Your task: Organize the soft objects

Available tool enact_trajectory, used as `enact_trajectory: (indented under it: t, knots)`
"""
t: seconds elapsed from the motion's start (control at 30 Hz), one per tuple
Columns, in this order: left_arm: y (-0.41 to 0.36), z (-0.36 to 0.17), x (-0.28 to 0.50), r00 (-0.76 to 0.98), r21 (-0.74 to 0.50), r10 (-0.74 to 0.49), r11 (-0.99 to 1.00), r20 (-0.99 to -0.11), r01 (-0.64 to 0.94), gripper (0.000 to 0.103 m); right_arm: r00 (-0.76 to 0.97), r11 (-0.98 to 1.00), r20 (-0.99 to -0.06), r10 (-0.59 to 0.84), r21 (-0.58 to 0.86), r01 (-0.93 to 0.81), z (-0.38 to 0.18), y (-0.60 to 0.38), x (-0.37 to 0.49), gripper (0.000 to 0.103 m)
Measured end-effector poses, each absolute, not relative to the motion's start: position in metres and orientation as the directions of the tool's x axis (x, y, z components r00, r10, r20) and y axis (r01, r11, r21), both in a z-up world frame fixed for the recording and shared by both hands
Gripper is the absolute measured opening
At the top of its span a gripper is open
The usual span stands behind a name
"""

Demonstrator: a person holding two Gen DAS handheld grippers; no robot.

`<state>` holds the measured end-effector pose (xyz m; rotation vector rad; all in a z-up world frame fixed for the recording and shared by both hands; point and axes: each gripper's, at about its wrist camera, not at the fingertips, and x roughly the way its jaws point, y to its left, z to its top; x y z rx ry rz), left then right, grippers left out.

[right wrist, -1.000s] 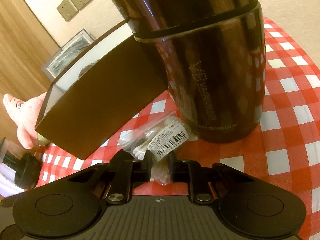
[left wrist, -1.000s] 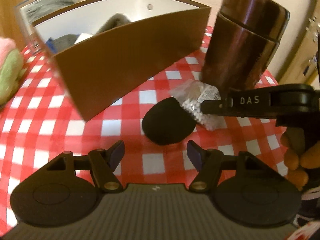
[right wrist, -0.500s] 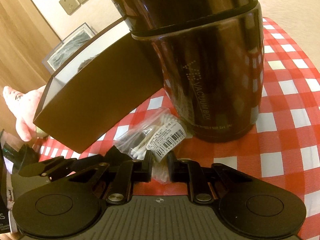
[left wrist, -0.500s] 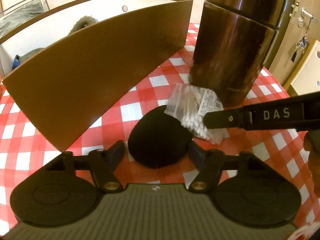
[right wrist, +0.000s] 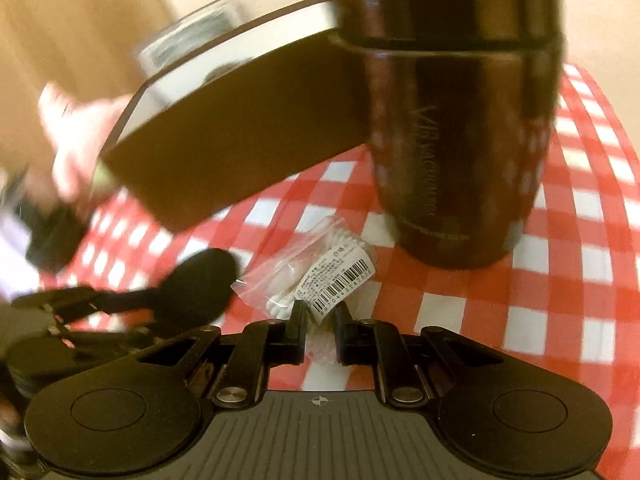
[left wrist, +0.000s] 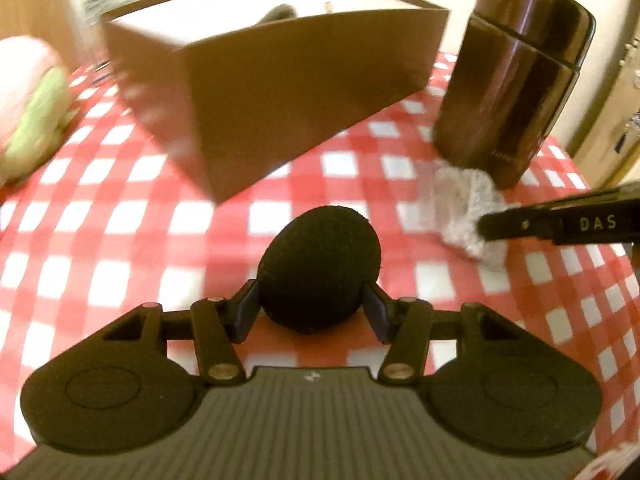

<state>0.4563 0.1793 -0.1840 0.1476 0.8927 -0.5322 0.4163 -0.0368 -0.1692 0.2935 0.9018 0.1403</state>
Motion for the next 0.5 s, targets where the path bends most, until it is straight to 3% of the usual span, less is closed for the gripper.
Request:
enact_trajectory:
  t: [0.27,0.37,0.4,0.5]
  knots:
    - [0.213,-0.179,0.414,0.47,-0.136,-0.335,0.903,-0.817,0.408,0.054,0.529,0.917,-0.789,0.314,0.108,-0.384,-0.166,-0.017,0.389,0.014]
    - [0.216,-0.176,0.41,0.46,-0.13,-0.332,0.899,-0.824,0.417,0.059,0.522,0.919,-0.799,0.297,0.092,-0.382,-0.168,-0.021,0.384,0.018]
    - [0.216,-0.174,0.41,0.461,-0.122,-0.33,0.897,-0.824,0.424,0.065,0.523,0.928,-0.801,0.293,0.107,-0.357,-0.168,-0.024,0.383,0.02]
    - [0.214,-0.169,0.411,0.484,-0.09,-0.324,0.891,-0.813,0.445,0.073,0.541,0.955,-0.791,0.285,0.183,-0.234,-0.167,-0.03,0.386,0.057]
